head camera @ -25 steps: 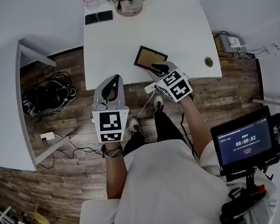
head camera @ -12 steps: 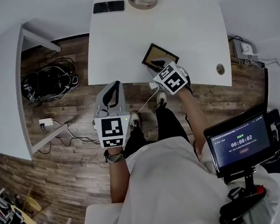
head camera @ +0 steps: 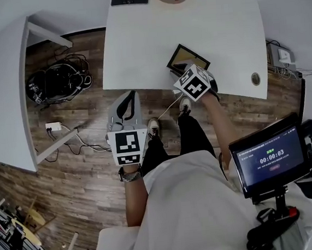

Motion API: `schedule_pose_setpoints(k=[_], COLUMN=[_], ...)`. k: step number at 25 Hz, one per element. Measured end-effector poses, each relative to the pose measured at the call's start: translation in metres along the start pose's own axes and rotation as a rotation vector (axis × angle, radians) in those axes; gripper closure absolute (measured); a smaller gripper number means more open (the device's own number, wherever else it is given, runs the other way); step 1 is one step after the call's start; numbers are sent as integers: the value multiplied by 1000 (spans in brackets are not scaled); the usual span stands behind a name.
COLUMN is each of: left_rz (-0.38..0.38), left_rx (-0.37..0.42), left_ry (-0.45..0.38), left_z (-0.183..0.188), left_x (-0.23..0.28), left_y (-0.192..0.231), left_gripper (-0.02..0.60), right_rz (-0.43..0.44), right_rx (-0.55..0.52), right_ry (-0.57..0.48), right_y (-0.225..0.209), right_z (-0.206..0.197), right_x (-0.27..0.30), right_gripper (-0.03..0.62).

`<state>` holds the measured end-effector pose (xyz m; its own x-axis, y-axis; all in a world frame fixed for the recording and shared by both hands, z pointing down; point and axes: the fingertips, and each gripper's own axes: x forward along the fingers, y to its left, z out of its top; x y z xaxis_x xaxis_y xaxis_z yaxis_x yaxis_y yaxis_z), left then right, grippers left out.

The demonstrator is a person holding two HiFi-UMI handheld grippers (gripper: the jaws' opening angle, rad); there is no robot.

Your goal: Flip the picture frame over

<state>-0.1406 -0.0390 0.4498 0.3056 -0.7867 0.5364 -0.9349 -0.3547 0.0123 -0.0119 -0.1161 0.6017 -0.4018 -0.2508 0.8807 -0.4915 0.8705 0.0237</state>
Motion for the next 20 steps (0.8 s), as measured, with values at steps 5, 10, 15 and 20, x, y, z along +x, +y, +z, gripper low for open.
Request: schedule_pose_setpoints(k=[5, 10, 15, 20], left_rz=[4, 6, 13, 17], left_rx=[-7, -13, -9, -6], left_ry=[3, 7, 12, 8], left_z=[-1, -3, -4, -1], left_x=[-2, -2, -4, -3], left_y=[-1, -2, -3, 0], left_gripper=[577, 578, 578, 578], right_rz=[-15, -31, -50, -36], right_rx=[-13, -17, -59, -16], right_ry=[16, 31, 51, 25], right_y=[-1, -6, -6, -4], right_z=[-5, -6, -7, -2], right_x=[3, 3, 5, 2], right_gripper=[503, 528, 545, 548])
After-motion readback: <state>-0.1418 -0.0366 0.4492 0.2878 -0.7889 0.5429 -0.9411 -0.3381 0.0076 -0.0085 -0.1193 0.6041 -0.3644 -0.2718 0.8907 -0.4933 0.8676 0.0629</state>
